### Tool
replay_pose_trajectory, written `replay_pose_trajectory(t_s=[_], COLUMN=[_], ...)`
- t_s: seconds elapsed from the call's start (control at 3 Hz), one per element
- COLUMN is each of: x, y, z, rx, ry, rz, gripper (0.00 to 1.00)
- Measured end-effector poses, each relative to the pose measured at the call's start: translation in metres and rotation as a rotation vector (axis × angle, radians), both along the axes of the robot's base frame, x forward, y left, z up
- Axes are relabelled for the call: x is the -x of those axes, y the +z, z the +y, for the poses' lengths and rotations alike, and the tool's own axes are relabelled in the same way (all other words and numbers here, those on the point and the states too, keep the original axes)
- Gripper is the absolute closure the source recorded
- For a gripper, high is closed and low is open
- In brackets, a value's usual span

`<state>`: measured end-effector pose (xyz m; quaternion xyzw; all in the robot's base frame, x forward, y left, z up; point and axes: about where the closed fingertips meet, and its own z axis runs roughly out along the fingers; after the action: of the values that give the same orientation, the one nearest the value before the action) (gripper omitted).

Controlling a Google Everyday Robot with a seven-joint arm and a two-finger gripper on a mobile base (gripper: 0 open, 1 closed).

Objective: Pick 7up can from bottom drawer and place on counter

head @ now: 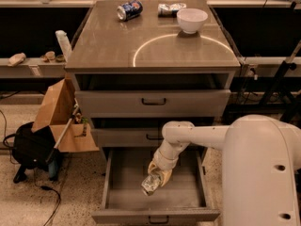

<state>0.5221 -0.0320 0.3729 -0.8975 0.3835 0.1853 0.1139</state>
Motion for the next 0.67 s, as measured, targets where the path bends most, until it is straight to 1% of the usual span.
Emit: replay_pose_trajectory(t_s=[0.33, 0.67], x=[-0.001, -0.001], y=[0.008, 0.034], z=[0.0, 0.003], rx=[0.01, 0.013], ry=[-0.015, -0.016], rz=[0.01, -0.022], gripper=[1.0, 1.0])
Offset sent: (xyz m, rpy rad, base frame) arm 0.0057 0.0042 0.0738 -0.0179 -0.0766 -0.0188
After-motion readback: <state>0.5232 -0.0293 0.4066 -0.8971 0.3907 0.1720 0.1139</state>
